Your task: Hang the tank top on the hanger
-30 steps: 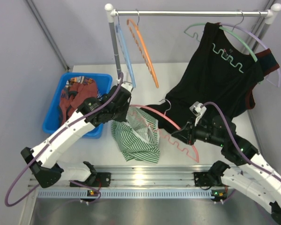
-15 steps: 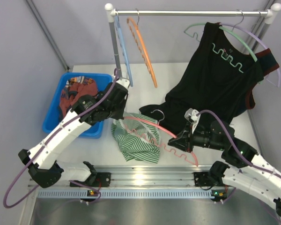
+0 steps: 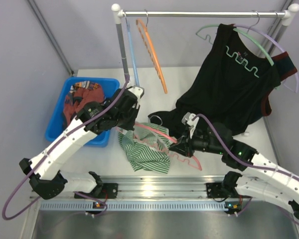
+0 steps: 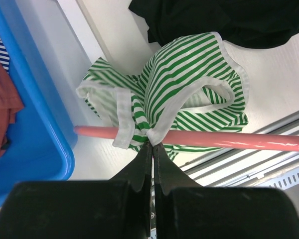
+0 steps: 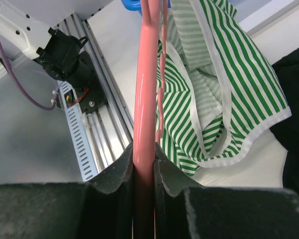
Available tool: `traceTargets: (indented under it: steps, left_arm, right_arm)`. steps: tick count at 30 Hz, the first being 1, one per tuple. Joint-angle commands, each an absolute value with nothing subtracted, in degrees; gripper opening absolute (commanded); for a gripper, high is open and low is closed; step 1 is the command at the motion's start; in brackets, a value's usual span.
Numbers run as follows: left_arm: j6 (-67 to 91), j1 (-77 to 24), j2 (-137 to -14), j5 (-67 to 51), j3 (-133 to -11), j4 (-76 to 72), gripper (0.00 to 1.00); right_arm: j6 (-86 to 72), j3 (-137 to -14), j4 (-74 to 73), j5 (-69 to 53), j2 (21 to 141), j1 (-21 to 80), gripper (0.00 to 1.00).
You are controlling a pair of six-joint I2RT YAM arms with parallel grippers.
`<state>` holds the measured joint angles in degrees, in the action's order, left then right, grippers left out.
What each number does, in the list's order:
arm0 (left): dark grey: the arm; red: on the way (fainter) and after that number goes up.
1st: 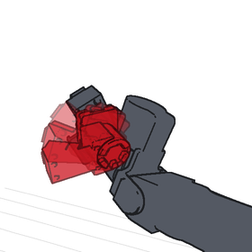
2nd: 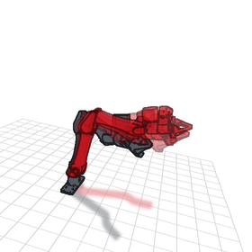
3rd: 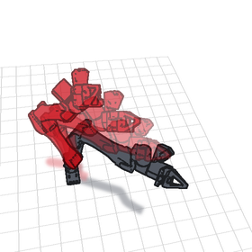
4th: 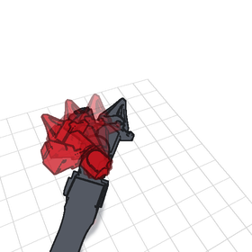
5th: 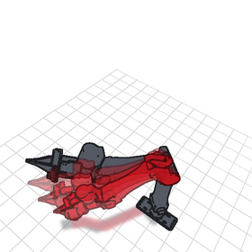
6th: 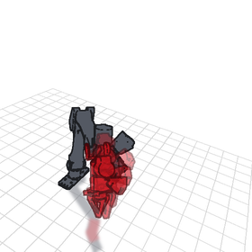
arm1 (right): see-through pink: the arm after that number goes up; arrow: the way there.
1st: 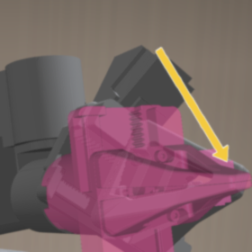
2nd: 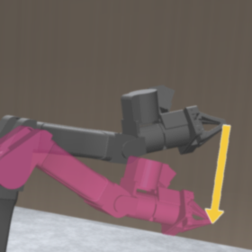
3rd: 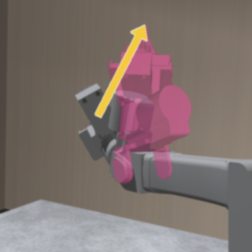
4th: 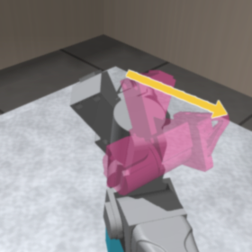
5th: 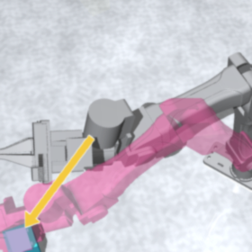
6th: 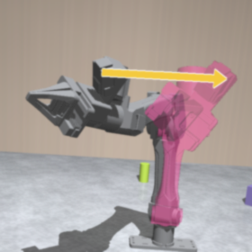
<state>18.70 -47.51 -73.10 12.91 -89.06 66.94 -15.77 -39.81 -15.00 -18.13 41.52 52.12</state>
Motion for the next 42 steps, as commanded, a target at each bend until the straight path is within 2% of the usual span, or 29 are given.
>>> traceTargets:
  steps: [1, 11, 18, 24, 33, 36, 37, 38, 42]
  left_arm:
    - [18.54, -48.16, -70.67, 11.78, -90.18, 65.31, 0.00]
    - [18.11, -48.34, -68.91, 5.54, -89.47, 65.04, 0.00]
    - [18.37, -48.34, -67.68, 8.52, -91.23, 67.15, 0.00]
    - [20.56, -48.34, -66.54, 20.30, -91.23, 68.65, 0.04]
    - [19.86, -48.34, -65.30, 18.54, -92.02, 65.39, 0.05]
    - [20.21, -48.43, -64.60, 20.21, -92.20, 65.65, 0.14]
    - [20.39, -48.43, -63.64, 20.56, -92.20, 65.48, 0.20]
    - [20.48, -48.43, -63.11, 20.83, -92.28, 65.22, 0.29]
    - [20.30, -48.43, -60.04, 19.69, -90.97, 61.80, 0.41]
  right_arm:
    - [-13.10, -42.45, -6.78, -15.83, 42.18, 54.75, 0.00]
    - [-11.42, -41.66, -0.44, -13.71, 45.17, 54.93, 0.00]
    - [-11.25, -40.43, 5.19, -13.45, 46.93, 55.55, 0.00]
    - [-12.12, -40.78, 5.45, -17.39, 47.37, 57.21, 0.00]
    - [-13.63, -38.93, 11.07, -9.50, 50.19, 64.33, 0.00]
    - [-12.14, -40.16, 9.67, -8.62, 50.36, 64.34, 0.00]
    - [-11.78, -40.51, 8.62, -8.44, 50.62, 64.34, 0.00]
    - [-11.34, -40.95, 8.27, -8.35, 50.71, 64.34, 0.00]
    - [-11.34, -41.04, 8.35, -8.00, 51.94, 64.34, 0.00]
